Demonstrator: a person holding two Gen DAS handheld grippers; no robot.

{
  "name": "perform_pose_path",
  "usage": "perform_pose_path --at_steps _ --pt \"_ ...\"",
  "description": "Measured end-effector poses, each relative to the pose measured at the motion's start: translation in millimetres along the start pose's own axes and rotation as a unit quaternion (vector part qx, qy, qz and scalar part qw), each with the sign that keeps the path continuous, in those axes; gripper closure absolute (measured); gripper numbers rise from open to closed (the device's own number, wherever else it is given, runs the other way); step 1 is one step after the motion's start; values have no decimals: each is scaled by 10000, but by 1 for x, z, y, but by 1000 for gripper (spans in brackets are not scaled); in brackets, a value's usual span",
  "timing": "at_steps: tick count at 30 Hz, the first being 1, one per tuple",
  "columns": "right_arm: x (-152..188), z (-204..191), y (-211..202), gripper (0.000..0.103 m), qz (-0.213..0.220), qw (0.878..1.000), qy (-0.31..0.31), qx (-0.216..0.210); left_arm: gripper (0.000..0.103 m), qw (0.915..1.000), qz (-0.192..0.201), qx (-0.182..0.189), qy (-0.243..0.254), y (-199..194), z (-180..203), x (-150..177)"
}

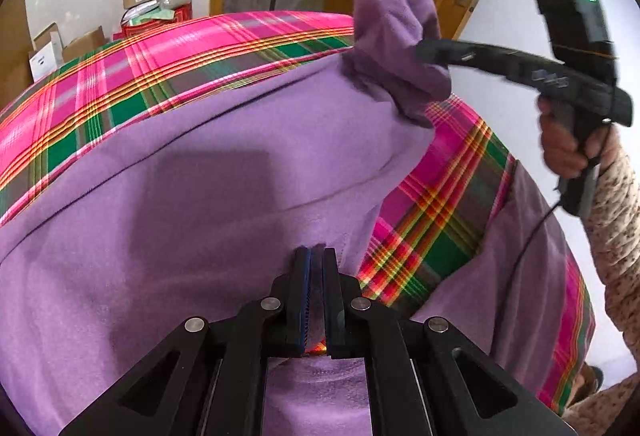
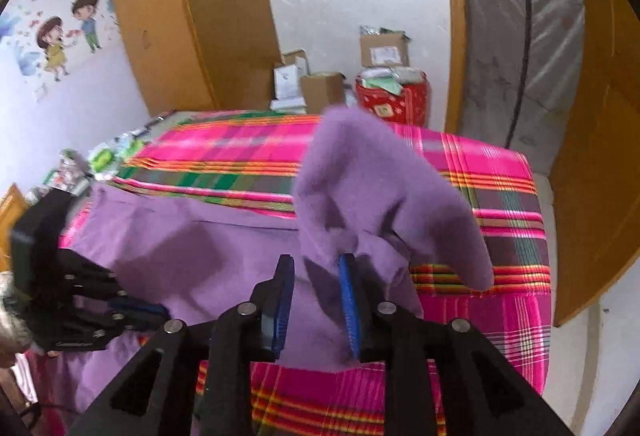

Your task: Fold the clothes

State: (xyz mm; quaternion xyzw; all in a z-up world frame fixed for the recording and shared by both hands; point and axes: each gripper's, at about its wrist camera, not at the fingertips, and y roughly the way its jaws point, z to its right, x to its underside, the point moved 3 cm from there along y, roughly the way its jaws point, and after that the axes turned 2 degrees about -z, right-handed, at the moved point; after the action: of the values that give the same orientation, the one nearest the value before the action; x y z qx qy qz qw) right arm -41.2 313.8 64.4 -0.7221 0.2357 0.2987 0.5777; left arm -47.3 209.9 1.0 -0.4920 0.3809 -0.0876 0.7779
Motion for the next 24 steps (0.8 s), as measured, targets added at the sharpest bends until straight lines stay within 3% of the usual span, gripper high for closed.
perform_pose_path --at_steps 3,7,10,13,15,18,21,24 --pt "-2 0 3 77 -150 9999 -46 60 98 10000 -39 -5 -33 3 0 -1" --pt "-8 10 13 76 -38 9982 443 -391 98 10000 -43 23 -76 4 -1 0" --pt "-9 17 40 75 -382 9940 918 -458 98 9999 -38 24 -94 3 -1 1" --pt "-4 3 54 75 -640 9928 756 -674 96 9999 -32 25 -111 2 -2 2" --pt "-7 -4 45 75 -474 9951 596 -634 95 9999 -34 21 -118 2 -3 3" --pt "-17 -2 13 75 109 9969 485 -616 95 9999 -18 -4 -106 2 -3 3" --pt "-20 19 -22 72 611 9956 675 -218 95 9999 3 -54 -91 2 -2 3" --pt "-8 40 -28 69 515 9955 693 387 95 9999 23 -105 -76 2 -2 3"
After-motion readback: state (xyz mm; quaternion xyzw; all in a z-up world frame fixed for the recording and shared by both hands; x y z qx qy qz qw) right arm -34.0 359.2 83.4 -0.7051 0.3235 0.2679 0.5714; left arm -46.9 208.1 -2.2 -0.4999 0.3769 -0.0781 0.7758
